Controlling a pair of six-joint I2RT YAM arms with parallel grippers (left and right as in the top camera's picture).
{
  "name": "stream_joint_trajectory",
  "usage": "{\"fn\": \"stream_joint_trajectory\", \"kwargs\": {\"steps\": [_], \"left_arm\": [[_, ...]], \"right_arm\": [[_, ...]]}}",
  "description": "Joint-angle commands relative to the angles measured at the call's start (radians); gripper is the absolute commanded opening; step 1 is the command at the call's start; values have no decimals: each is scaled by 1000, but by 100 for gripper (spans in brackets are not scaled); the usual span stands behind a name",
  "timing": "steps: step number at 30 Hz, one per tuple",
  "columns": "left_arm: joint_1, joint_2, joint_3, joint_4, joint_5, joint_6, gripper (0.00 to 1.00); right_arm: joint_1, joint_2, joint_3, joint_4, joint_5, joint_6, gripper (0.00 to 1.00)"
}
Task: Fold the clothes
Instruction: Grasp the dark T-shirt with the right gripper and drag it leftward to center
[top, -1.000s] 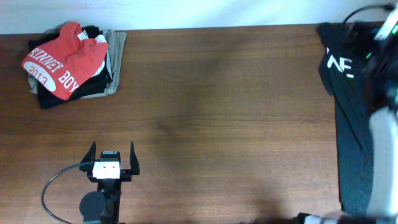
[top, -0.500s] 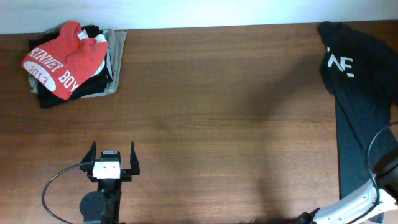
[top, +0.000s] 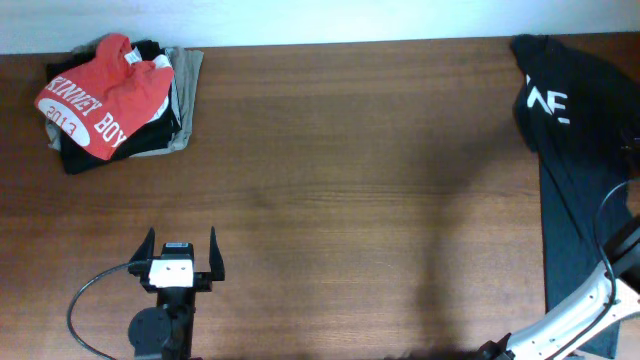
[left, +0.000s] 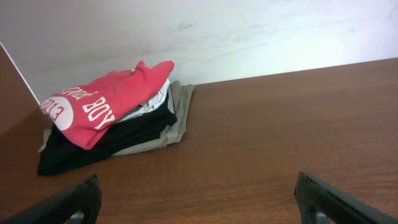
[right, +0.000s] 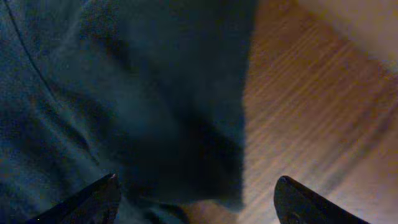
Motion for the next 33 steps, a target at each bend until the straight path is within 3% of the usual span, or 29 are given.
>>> {"fn": "stream_joint_trajectory", "kwargs": {"steps": [1, 3, 7, 10, 13, 21, 26, 33], "left_arm": [[4, -8, -6, 0, 11, 16, 99], [4, -8, -6, 0, 11, 16, 99], [4, -8, -6, 0, 11, 16, 99], [4, -8, -6, 0, 11, 16, 99], [4, -8, -6, 0, 11, 16, 99], [4, -8, -6, 0, 11, 16, 99], [4, -8, -6, 0, 11, 16, 99], [4, -8, -6, 0, 11, 16, 99]], "right_arm": [[13, 49, 14, 9, 3, 36, 82], [13, 53, 14, 26, 3, 35, 82], [12, 55, 14, 40, 2, 35, 66], [11, 55, 15, 39, 2, 36, 42], [11, 44, 16, 35, 2, 37, 6], [104, -159, 16, 24, -2, 91, 4], [319, -246, 16, -11, -28, 83, 4], [779, -253, 16, -32, -188, 91, 4]]}}
